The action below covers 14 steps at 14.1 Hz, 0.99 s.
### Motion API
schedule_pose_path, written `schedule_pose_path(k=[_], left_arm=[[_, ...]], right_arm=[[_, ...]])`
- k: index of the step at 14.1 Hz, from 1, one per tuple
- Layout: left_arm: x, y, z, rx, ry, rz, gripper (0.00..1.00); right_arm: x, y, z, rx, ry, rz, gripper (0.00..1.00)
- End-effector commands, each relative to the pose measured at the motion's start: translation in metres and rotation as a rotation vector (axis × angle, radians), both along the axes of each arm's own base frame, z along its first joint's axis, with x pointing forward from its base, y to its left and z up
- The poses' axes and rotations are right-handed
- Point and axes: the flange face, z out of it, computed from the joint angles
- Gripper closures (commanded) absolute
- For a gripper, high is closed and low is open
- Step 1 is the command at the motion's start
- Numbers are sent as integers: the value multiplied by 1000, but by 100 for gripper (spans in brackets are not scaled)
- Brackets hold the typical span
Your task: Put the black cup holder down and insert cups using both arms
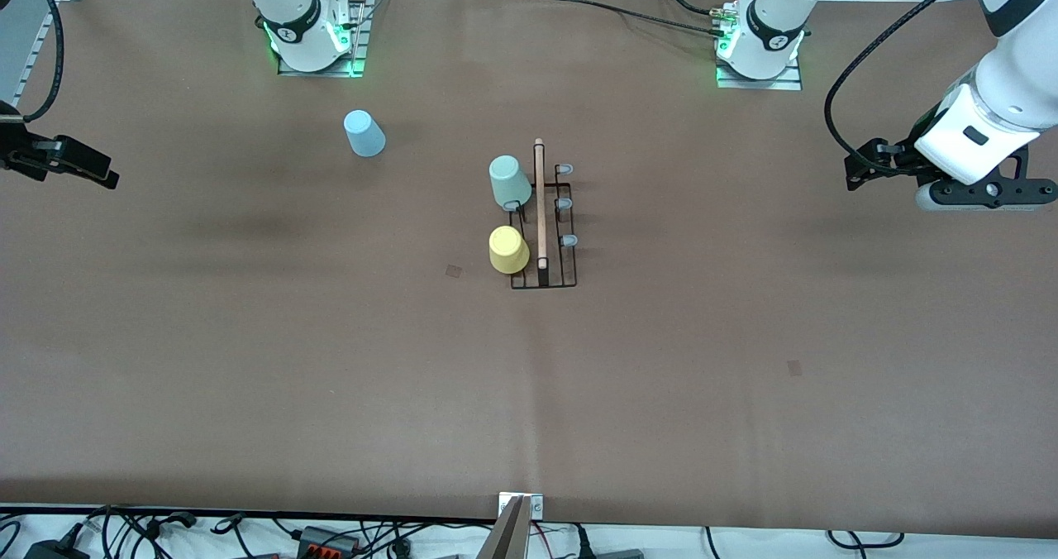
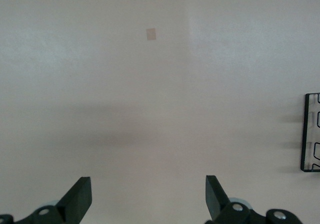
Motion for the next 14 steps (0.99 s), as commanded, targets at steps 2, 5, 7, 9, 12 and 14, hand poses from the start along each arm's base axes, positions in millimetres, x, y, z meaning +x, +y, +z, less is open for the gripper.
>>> schedule_pose_path(k=[2, 5, 7, 9, 12, 14], left_arm=[[2, -5, 6, -18, 5, -2, 0], [2, -2, 7, -19, 2, 3, 0], [2, -4, 7, -24, 2, 3, 0], [1, -4, 8, -24, 1, 3, 0], [1, -4, 8, -24, 1, 2, 0], [2, -4, 11, -24, -4, 0, 0]], right_arm=[[16, 13, 5, 10, -18, 41, 0], [16, 8, 4, 17, -11, 22, 0], [15, 7, 4, 17, -11, 24, 0], [15, 6, 4, 16, -9, 25, 0], [14, 3, 4, 7, -2, 27, 0], [13, -1, 4, 4, 0, 23, 0]])
